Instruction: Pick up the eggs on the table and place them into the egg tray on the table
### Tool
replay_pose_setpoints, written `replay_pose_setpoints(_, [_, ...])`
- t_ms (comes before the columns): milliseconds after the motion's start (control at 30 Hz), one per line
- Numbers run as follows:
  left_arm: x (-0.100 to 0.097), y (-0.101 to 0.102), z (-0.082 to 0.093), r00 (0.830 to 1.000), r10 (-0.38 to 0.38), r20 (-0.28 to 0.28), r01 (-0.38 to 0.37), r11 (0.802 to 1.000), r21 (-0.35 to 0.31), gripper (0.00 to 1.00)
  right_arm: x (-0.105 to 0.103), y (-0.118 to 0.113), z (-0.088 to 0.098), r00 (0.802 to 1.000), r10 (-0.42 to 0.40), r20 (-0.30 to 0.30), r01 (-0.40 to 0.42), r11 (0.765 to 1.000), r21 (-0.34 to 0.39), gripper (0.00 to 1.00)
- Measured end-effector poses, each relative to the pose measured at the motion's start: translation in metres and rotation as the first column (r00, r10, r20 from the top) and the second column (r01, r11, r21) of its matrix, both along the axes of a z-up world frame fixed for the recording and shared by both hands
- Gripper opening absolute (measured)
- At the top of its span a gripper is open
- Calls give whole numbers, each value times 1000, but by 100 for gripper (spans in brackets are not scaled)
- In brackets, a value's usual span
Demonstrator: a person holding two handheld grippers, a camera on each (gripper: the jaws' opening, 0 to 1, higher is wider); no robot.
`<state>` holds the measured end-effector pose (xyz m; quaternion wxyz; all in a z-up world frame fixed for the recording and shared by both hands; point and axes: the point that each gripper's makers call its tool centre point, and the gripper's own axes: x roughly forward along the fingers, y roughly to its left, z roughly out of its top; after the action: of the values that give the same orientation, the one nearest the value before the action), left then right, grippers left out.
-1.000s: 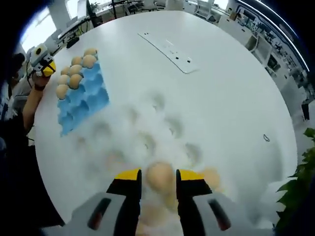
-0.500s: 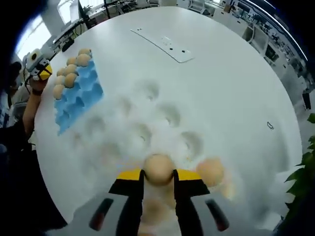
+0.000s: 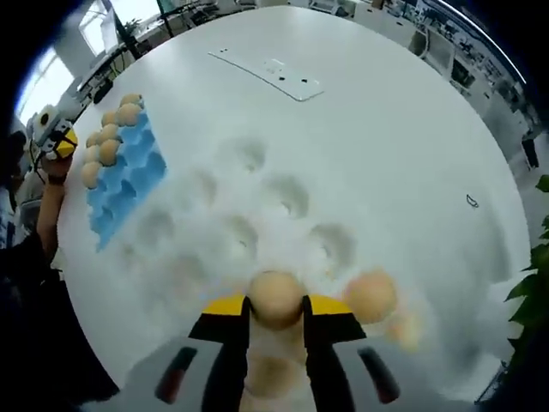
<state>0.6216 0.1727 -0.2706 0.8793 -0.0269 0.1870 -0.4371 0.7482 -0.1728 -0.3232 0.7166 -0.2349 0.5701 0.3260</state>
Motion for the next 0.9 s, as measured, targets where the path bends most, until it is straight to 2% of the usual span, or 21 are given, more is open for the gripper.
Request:
replay_pose_setpoints(333, [0, -1, 1, 1000, -3, 9, 3, 1000, 5, 0, 3, 0, -3, 999, 2, -52, -5, 998, -56, 27])
replay_pose_setpoints(600, [0, -2, 1, 1000, -5, 9, 5, 1000, 10, 0, 8, -2, -4, 997, -3, -72, 0, 999, -43, 27])
replay_pose_setpoints(900, [0, -4, -2, 1000, -6, 2, 6, 1000, 19, 0, 10, -5, -4, 996, 9, -92, -17, 997, -79, 26])
